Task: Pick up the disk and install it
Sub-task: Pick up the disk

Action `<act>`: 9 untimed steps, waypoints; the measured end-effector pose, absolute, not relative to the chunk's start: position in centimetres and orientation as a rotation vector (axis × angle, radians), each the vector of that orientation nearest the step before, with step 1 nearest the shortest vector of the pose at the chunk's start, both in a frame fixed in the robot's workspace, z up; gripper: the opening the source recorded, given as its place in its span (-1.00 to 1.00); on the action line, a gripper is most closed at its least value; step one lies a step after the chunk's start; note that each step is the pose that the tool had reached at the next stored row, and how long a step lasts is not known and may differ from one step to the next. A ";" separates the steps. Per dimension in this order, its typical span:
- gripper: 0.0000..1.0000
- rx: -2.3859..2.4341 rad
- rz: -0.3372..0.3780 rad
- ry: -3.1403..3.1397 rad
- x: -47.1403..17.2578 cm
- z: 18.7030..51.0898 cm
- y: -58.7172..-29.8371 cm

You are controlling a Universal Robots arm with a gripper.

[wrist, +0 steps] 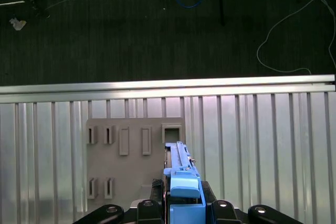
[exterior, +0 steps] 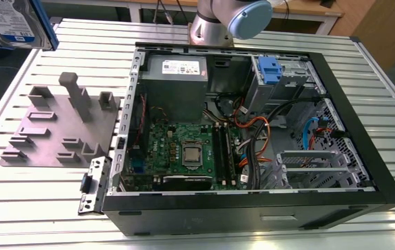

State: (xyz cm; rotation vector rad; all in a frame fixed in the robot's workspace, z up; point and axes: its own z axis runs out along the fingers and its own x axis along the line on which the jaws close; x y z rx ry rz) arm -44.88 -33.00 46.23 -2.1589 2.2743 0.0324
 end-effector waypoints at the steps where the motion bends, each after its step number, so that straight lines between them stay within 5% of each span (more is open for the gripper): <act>1: -0.26 -2.159 0.032 2.275 -44.9 46.2 -33.0; 9: -0.26 -2.159 0.032 2.274 -44.9 47.7 -33.0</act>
